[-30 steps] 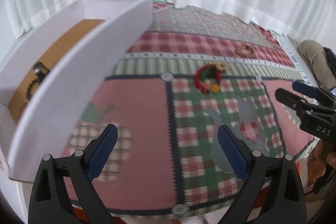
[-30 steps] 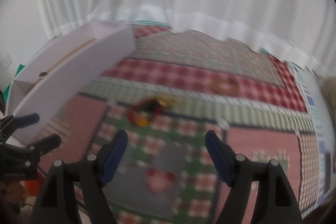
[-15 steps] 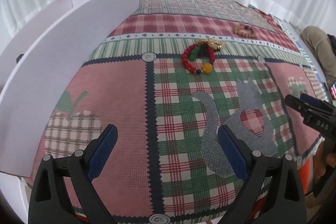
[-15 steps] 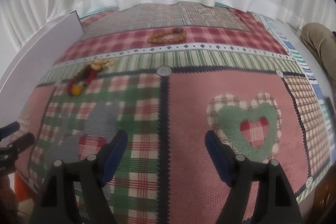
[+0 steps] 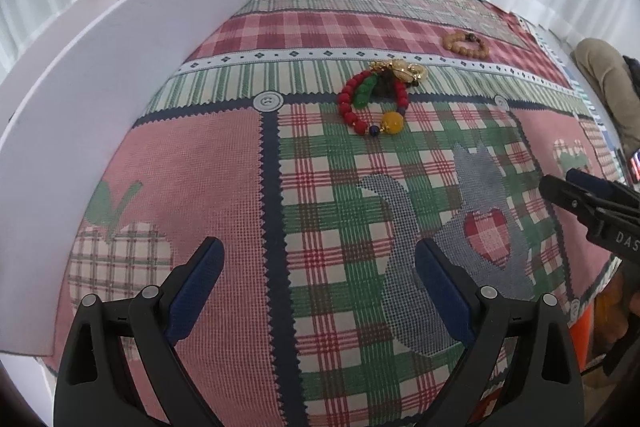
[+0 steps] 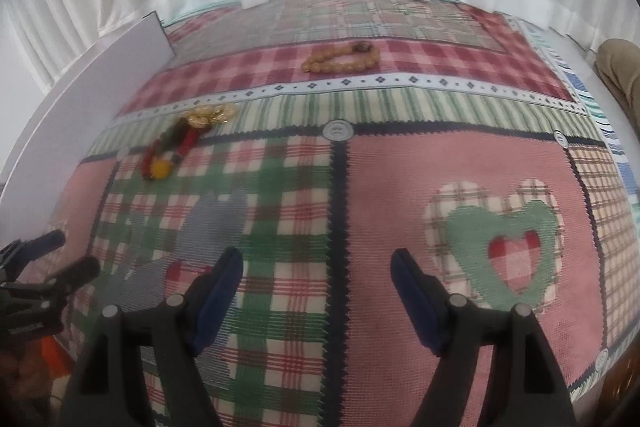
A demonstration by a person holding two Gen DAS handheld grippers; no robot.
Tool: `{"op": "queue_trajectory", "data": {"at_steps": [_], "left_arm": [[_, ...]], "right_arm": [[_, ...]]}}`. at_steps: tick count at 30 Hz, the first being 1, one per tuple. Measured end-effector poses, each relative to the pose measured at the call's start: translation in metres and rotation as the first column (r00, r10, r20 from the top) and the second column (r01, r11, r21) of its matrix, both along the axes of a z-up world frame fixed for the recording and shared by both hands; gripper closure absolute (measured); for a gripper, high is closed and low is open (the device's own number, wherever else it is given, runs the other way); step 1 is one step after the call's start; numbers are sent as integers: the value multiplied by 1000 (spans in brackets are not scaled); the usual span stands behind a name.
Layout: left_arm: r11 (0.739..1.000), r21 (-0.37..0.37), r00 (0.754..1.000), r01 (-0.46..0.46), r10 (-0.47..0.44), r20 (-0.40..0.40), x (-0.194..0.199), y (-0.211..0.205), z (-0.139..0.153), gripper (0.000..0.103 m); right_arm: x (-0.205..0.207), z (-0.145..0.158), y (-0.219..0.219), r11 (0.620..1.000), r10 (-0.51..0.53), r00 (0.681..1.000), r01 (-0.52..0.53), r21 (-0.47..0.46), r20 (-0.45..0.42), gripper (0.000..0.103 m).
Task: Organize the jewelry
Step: 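Grasp the gold coin pendant with the left tool while the right tool grasps the brown bead bracelet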
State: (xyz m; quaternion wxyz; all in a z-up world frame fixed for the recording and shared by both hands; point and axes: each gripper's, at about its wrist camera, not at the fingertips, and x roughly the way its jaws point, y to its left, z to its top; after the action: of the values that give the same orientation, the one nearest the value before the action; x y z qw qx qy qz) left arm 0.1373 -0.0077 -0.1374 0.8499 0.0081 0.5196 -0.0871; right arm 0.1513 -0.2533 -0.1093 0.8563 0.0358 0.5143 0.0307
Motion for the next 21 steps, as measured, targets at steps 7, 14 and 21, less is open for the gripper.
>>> {"op": "queue_trajectory", "data": {"at_steps": [7,14,21], "left_arm": [[998,7,998,59,-59,-14,12,-11,-3,7],[998,-7,998,61,-61,-20,31,-10,-1,7],[999,-19,997,43,-44,-59,65,5,8,7]], "right_arm": [[6,1,4,998,34,999,-33,48,-22,25],[37,6,-15,995,49,997,-44,92,-53,25],[102,20,-55,994,-14,998,21,103,-66,25]]}}
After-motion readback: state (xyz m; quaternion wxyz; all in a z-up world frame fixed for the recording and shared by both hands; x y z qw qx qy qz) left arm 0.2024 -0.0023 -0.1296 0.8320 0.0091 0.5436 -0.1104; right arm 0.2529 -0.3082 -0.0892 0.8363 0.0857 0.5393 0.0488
